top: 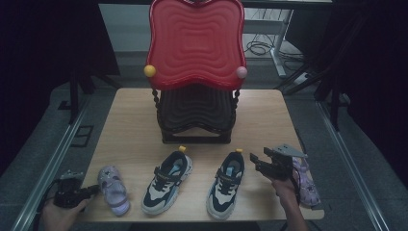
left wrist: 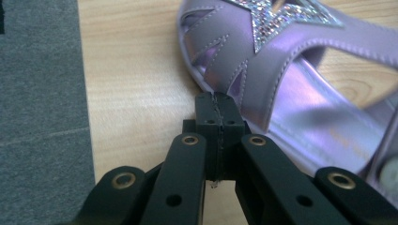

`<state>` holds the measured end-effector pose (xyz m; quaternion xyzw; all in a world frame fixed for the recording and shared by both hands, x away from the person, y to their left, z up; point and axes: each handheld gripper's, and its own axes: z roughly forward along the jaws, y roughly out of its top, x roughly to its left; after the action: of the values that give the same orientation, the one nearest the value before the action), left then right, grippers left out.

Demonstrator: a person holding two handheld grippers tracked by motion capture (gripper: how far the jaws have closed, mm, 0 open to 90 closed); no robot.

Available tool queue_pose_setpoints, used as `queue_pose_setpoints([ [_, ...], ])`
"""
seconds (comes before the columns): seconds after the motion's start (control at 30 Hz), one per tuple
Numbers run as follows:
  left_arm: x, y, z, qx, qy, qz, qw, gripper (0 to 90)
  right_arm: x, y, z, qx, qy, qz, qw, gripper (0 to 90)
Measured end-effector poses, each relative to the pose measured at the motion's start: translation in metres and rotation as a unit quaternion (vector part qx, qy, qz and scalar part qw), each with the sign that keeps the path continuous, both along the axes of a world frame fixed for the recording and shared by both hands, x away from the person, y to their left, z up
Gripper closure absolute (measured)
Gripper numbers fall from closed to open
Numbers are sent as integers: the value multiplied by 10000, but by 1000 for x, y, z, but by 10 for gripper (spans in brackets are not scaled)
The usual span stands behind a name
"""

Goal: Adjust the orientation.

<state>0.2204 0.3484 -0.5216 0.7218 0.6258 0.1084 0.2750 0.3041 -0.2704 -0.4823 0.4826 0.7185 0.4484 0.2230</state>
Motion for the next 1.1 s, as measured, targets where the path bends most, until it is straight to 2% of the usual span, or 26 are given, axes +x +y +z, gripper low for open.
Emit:
queue_pose_setpoints([
  [0.1,4,2,-1,-65,-10,-15,10000,900,0,0,0,4,5,-16,10000,341],
  [0.2,11,6,-2,-229,-9,-63,9997,900,0,0,-1,-1,19,-15,10000,341],
  [0.47,31,7,0,-197,49,-254,9995,900,1,0,-1,-19,25,-19,10000,340],
  [0.63,36,5,1,-149,29,-291,9995,900,1,0,-2,-22,33,-12,10000,341],
  [0.83,44,3,1,-217,37,-382,9990,900,1,-1,-2,1,43,-28,10000,342],
  [0.97,43,6,5,-341,-92,-339,9988,900,3,0,-1,20,44,-8,10000,343],
  [1.0,42,7,11,-349,-219,-283,9987,900,4,1,0,17,25,44,10000,342],
  [1.03,42,7,11,-349,-219,-283,9987,900,4,1,0,17,25,44,10000,342],
  [1.1,39,7,21,-389,-460,-258,9979,900,5,1,2,-9,-2,121,9999,342],
])
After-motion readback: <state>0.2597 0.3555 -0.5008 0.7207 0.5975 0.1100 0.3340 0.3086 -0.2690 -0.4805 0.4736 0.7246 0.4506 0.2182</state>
